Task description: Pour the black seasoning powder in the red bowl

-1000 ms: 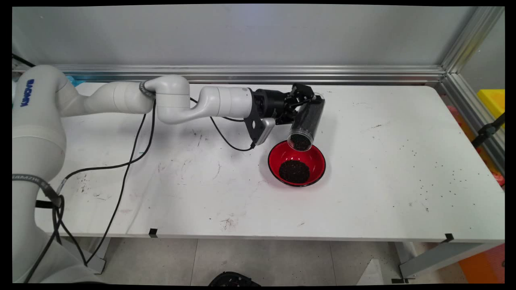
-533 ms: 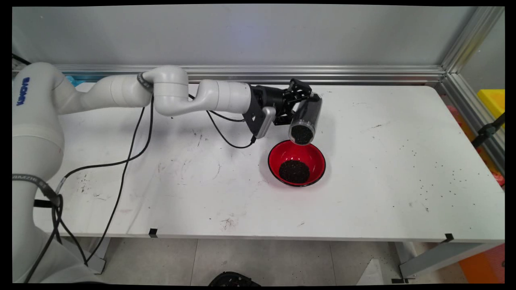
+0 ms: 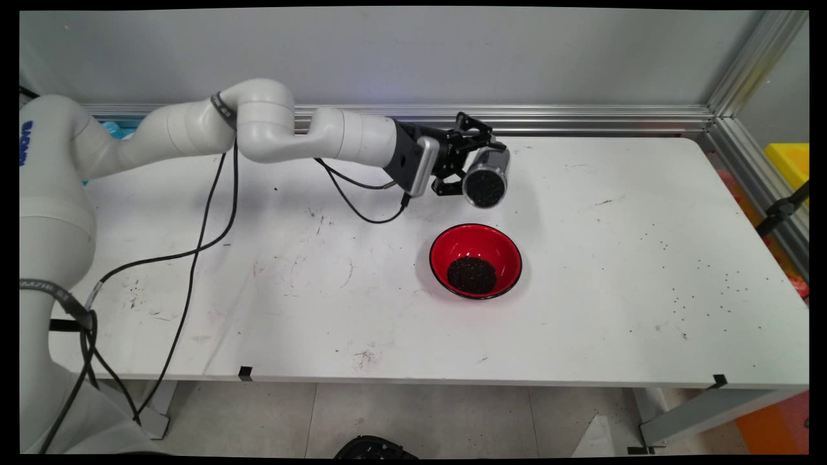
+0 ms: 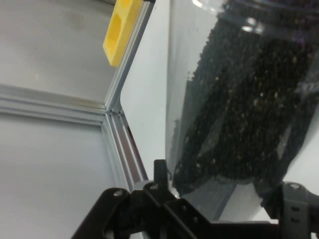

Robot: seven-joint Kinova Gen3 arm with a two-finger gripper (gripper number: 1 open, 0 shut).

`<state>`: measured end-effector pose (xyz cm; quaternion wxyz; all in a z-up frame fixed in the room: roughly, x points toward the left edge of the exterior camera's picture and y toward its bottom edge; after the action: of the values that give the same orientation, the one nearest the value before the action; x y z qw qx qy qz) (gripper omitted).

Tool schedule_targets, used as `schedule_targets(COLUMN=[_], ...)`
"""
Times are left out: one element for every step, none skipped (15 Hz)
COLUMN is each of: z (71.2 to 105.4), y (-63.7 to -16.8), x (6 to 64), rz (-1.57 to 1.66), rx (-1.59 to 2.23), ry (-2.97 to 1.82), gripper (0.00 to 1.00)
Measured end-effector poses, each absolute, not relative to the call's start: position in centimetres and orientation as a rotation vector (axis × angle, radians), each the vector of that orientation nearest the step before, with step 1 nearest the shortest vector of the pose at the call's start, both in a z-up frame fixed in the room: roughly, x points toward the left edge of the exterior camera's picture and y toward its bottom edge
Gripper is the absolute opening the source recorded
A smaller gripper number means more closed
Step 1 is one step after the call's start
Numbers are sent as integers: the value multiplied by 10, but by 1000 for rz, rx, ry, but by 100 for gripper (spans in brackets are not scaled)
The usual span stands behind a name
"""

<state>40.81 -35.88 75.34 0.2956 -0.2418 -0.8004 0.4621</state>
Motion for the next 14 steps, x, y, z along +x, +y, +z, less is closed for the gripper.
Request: schedule_targets(z=[757,759,762,765,767,769,770,771,772,772,773,773,773,773], y=[-360,-361,-362,-363,-364,-365,-366,-367,-368,-368,-369,-371,-371,-373], x=[410,412,414,416,418,421,424,426,428,431,433,437,440,443], rz=[1204,1181,1153,1123,1097,1062,1033,997,976,946,918,882,857,830], rx=[-610,-581,-545,-506,-470,-421,-377,-324,-295,-253,-213,-163,-126,-85], ry=[-2135,-2139,-2144,-2149,-2153,-2158,-2160,-2161,-2162,-2161,-2162,-2161,-2159,-2156], gripper=[0,0,0,0,0,0,0,0,0,0,0,0,0,0])
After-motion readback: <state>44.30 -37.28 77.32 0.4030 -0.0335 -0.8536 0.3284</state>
